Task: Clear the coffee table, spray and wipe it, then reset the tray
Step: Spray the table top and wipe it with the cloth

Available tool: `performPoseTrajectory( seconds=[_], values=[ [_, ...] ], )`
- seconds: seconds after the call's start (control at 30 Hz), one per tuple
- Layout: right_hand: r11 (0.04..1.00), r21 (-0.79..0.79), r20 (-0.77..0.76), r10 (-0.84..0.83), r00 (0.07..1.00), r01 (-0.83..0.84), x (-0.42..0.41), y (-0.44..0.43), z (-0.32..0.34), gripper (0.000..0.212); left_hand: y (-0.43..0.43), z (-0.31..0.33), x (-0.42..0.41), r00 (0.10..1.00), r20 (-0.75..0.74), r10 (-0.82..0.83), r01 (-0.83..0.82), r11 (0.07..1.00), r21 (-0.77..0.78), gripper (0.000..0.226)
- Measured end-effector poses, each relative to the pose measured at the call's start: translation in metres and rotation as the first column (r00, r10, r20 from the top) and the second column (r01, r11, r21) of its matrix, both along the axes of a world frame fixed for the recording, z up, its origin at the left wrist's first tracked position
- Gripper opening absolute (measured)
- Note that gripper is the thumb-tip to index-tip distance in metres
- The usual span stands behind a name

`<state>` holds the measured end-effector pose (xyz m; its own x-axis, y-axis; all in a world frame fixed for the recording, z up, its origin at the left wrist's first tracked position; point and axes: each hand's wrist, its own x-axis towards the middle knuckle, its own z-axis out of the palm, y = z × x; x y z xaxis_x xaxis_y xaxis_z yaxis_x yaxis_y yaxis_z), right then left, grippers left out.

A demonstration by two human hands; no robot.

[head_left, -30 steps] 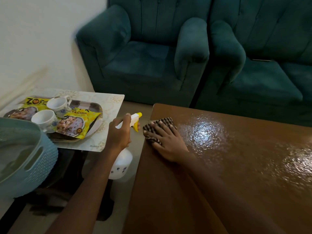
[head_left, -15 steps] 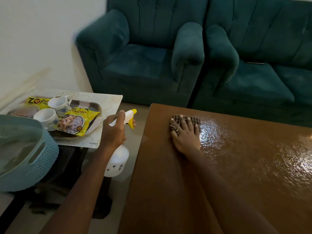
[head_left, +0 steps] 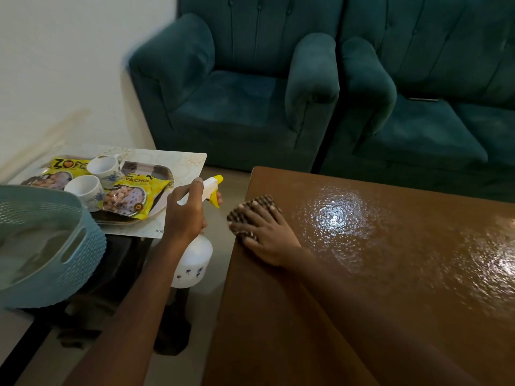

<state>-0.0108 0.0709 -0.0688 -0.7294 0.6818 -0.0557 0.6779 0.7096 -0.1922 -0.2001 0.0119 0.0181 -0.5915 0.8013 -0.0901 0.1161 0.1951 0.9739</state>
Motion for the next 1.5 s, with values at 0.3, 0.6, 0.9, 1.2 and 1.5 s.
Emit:
performPoseTrajectory(
  seconds=[0.3,0.6,0.9,1.2,1.5],
  values=[
    [0.962,-0.018,0.040,-0.272,0.962,0.272,0.100,0.024,0.004,0.058,0.017,0.015,0.022,0.994,-0.019,-0.104,0.104,0.994,0.021,0.081],
    [0.973,-0.012,0.071,-0.229,0.971,0.230,0.114,-0.006,0.002,0.058,0.034,0.012,0.048,0.990,-0.015,-0.144,0.144,0.990,0.002,0.078],
    [0.824,-0.014,0.076,-0.564,0.822,0.567,0.118,0.092,-0.002,0.053,0.052,0.006,0.049,0.988,-0.019,-0.156,0.156,0.987,0.034,0.045],
    [0.898,-0.074,0.043,-0.432,0.901,0.434,0.016,0.139,0.003,0.054,0.045,-0.005,0.038,0.997,0.024,-0.077,0.075,0.994,0.074,0.074],
    [0.927,-0.196,-0.012,-0.328,0.945,0.319,-0.019,0.146,0.011,0.050,0.031,-0.005,0.040,0.997,0.080,0.009,-0.020,0.991,0.129,0.090]
  ],
)
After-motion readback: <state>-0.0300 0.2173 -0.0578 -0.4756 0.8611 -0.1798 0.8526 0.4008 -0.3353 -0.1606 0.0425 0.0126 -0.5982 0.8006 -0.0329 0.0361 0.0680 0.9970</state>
